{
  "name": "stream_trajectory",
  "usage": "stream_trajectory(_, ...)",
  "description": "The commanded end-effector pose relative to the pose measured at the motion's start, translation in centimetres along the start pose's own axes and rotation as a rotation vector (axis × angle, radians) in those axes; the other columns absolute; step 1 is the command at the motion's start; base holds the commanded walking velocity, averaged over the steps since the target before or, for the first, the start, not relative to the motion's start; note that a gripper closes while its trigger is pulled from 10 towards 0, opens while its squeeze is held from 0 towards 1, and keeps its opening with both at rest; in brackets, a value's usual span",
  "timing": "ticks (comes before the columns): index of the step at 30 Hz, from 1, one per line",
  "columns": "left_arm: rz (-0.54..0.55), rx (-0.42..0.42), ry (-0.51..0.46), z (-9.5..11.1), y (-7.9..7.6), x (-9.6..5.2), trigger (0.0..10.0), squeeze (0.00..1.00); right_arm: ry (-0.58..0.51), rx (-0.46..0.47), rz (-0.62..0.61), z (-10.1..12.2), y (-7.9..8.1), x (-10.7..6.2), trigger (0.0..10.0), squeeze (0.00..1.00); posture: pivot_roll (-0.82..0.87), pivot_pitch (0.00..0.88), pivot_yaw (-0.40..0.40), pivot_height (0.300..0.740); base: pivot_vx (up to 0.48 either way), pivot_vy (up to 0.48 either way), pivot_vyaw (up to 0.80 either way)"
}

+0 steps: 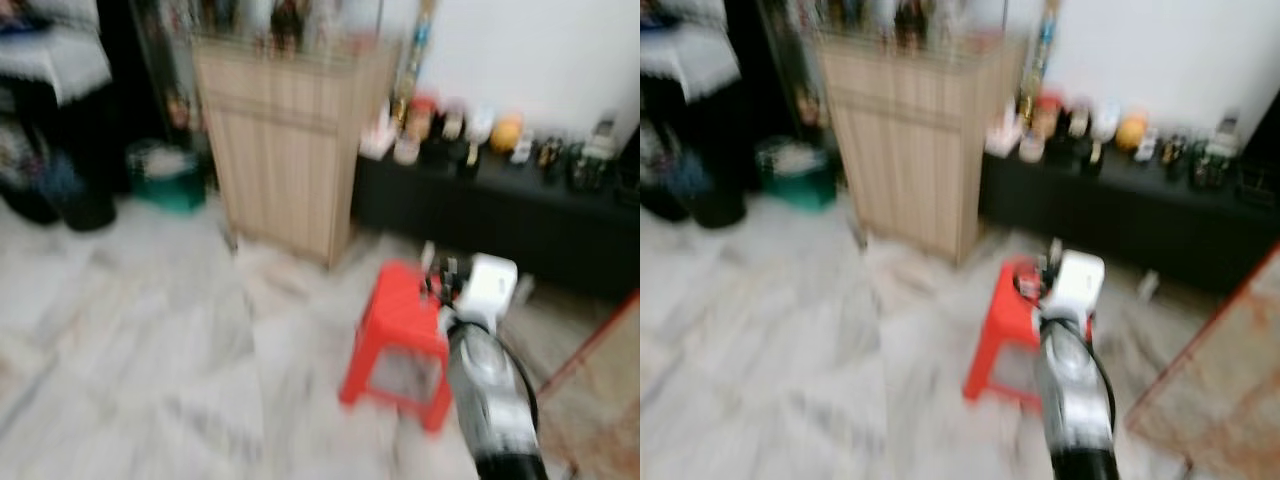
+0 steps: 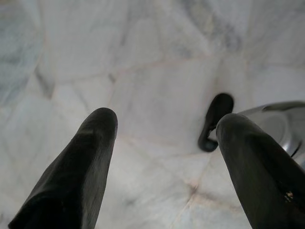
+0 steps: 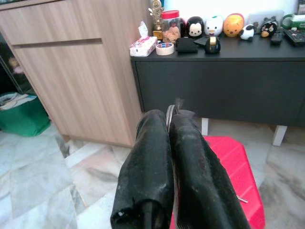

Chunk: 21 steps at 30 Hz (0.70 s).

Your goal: Hang keys on a hook

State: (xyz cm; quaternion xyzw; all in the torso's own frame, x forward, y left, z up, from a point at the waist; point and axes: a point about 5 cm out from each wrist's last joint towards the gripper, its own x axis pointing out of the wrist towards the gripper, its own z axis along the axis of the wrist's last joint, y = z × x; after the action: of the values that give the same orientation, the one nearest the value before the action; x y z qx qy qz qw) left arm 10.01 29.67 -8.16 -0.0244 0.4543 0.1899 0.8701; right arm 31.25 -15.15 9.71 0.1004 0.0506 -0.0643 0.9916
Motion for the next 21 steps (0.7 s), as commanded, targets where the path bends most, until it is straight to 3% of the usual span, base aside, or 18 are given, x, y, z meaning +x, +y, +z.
stream_trajectory(1,-0.016,-0.001,-0.013,0.45,-0.14,0.12,10.0,0.0,-0.005,0.015,-0.025,0.47,-0.41,0.29,10.0,0.0,0.08,0.0,-0.08,0.74,0.0,0.0,0.0)
stream_trajectory(4,-0.015,-0.006,-0.014,0.47,0.16,0.07,10.0,0.0,0.0,0.005,-0.027,0.41,-0.42,0.31,10.0,0.0,0.08,0.0,-0.081,0.74,0.0,0.0,-0.56)
stream_trajectory(13,-0.024,0.008,-0.02,0.52,0.0,0.09,10.0,0.0,0.004,0.004,-0.02,0.35,-0.17,0.35,10.0,0.0,0.08,0.0,-0.083,0.74,0.0,0.0,0.0)
stream_trajectory(16,-0.027,0.022,-0.022,0.56,-0.05,0.09,10.0,0.0,0.004,0.002,-0.018,0.36,-0.12,0.38,10.0,0.0,0.08,0.0,-0.085,0.74,0.0,-0.322,0.0)
stream_trajectory(21,-0.029,0.021,-0.022,0.54,-0.05,0.08,10.0,0.0,0.005,-0.001,-0.015,0.35,-0.05,0.42,10.0,0.0,0.08,0.0,-0.087,0.74,0.0,-0.48,-0.8)
